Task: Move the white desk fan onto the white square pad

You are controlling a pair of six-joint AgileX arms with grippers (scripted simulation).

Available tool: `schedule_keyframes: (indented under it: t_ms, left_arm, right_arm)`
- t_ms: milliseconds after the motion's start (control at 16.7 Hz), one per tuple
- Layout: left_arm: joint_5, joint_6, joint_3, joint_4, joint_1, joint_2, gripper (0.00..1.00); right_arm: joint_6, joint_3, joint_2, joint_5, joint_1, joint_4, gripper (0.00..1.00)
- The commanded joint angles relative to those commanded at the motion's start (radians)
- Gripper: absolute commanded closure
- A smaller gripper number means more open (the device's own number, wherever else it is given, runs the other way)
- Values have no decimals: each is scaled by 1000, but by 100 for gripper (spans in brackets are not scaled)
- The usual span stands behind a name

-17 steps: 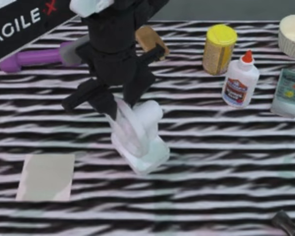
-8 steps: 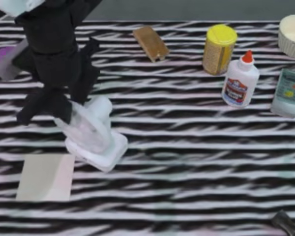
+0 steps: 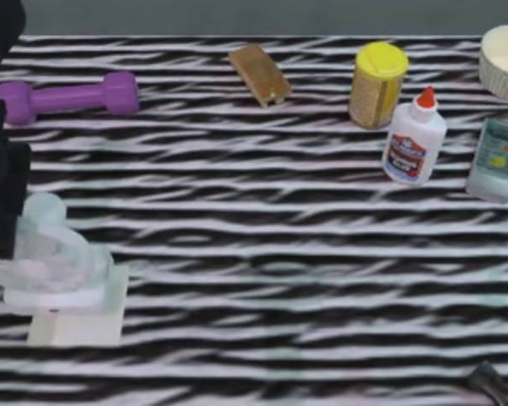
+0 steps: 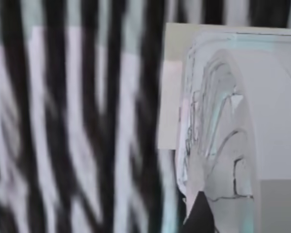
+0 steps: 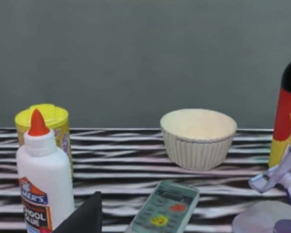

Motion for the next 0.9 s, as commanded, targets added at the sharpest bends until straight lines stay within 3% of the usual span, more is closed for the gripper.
schedule_keyframes:
  t_ms: [900]
  left_arm:
    - [0,-1,-121,138,-1,17,100]
  right_arm:
    - [0,0,0,0,0,0,0]
